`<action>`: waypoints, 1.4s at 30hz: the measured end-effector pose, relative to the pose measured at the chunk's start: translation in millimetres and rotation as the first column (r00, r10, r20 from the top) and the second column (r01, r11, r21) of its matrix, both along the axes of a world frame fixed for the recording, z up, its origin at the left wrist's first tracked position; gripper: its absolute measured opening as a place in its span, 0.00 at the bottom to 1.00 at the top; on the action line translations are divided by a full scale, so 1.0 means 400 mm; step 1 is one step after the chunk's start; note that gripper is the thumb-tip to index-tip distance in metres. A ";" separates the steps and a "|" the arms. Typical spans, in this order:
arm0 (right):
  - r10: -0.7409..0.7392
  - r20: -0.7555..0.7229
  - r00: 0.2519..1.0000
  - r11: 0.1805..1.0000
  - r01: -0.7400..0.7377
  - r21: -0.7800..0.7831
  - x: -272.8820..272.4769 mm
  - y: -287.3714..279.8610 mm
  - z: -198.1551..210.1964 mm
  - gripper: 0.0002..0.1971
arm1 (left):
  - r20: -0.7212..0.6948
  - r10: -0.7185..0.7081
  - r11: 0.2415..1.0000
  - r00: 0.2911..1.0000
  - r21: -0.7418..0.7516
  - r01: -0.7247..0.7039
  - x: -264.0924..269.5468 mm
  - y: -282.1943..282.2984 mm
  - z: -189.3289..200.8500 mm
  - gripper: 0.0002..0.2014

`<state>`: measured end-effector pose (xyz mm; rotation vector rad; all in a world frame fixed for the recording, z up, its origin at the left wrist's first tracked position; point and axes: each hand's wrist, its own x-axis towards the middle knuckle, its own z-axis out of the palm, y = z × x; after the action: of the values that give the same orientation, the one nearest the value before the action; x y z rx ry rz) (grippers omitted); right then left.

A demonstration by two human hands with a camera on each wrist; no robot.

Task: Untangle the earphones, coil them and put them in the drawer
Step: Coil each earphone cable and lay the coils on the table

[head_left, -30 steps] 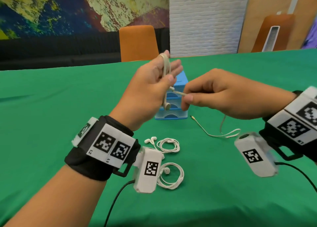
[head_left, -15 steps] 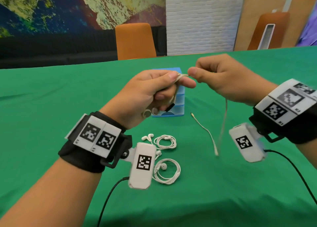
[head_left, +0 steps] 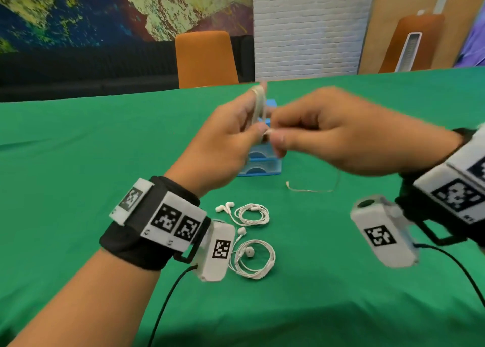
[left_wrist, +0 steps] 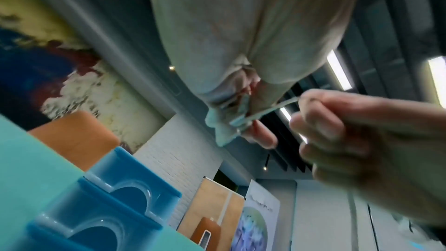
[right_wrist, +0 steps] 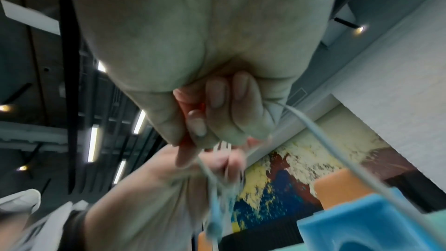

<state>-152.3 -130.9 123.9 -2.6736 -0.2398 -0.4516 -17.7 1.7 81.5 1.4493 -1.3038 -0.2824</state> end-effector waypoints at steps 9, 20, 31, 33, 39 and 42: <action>-0.201 0.175 0.964 0.978 0.186 0.099 0.008 -0.093 0.036 0.16 | -0.242 -0.216 0.976 0.946 -0.046 0.212 -0.033 0.021 0.030 0.19; -0.059 -0.007 0.998 0.993 0.059 0.100 0.046 -0.016 -0.064 0.13 | -0.416 -0.160 0.943 0.895 -0.332 0.014 -0.014 0.009 0.049 0.21; -0.082 0.104 0.991 0.996 0.085 -0.024 0.039 -0.060 0.045 0.10 | 0.115 0.047 0.999 0.992 0.010 -0.049 -0.016 0.014 0.031 0.09; -0.122 0.156 0.980 0.992 0.124 -0.001 0.043 -0.078 0.057 0.11 | 0.125 0.049 0.997 0.991 0.048 -0.055 -0.008 0.018 0.037 0.13; -0.205 0.202 0.958 0.978 0.191 0.088 0.063 -0.125 0.007 0.13 | -0.198 -0.093 0.994 0.976 0.030 0.101 0.009 0.047 0.061 0.15; -0.166 0.163 0.973 0.979 0.142 0.147 0.078 -0.117 -0.042 0.14 | -0.340 -0.138 0.987 0.930 -0.126 0.101 0.004 0.050 0.072 0.16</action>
<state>-121.2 -177.5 107.0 -2.5325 -0.0490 -0.7259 -16.0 21.8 110.3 1.1681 -1.0994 -0.5192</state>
